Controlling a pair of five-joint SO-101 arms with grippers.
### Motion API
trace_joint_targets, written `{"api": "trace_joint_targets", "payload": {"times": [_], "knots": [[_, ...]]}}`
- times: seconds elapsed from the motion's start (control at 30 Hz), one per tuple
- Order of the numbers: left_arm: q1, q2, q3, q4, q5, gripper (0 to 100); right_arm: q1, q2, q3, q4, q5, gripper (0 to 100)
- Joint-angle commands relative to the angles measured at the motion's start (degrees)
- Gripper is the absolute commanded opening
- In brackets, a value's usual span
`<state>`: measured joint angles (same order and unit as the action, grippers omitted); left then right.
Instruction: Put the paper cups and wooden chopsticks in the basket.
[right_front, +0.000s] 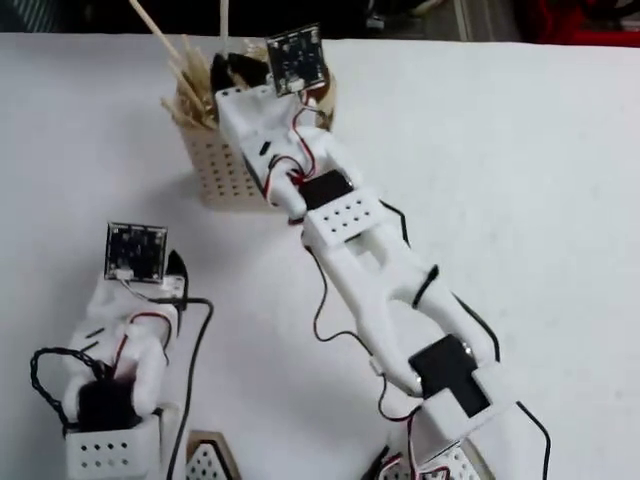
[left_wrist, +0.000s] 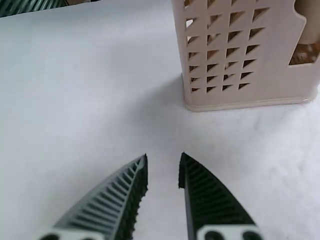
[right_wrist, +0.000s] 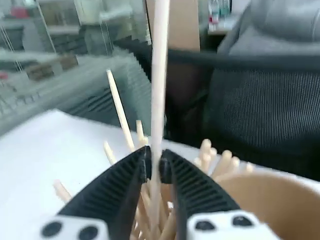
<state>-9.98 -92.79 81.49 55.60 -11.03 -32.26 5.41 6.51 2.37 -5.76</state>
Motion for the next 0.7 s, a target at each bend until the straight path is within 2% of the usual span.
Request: {"api": "trace_joint_targets", "payload": {"times": [0.0,0.1,0.3,0.37,0.67], "knots": [[0.48,-2.07,0.35,-1.58,0.44,12,-0.40,-0.66,-2.99,3.38,0.53,19.3],[0.48,-2.68,0.53,-1.32,0.44,12,-0.66,-4.00,-2.99,8.57,0.53,19.9],[0.48,-2.68,0.62,-1.32,0.44,12,-0.66,-16.92,-2.55,21.85,0.53,0.9],[0.48,-2.68,1.05,-1.58,0.35,12,-0.66,-20.97,-2.55,28.88,0.53,3.9],[0.66,-2.77,5.54,-7.03,0.26,12,-0.48,-33.10,-2.55,57.36,0.53,4.0]]}}
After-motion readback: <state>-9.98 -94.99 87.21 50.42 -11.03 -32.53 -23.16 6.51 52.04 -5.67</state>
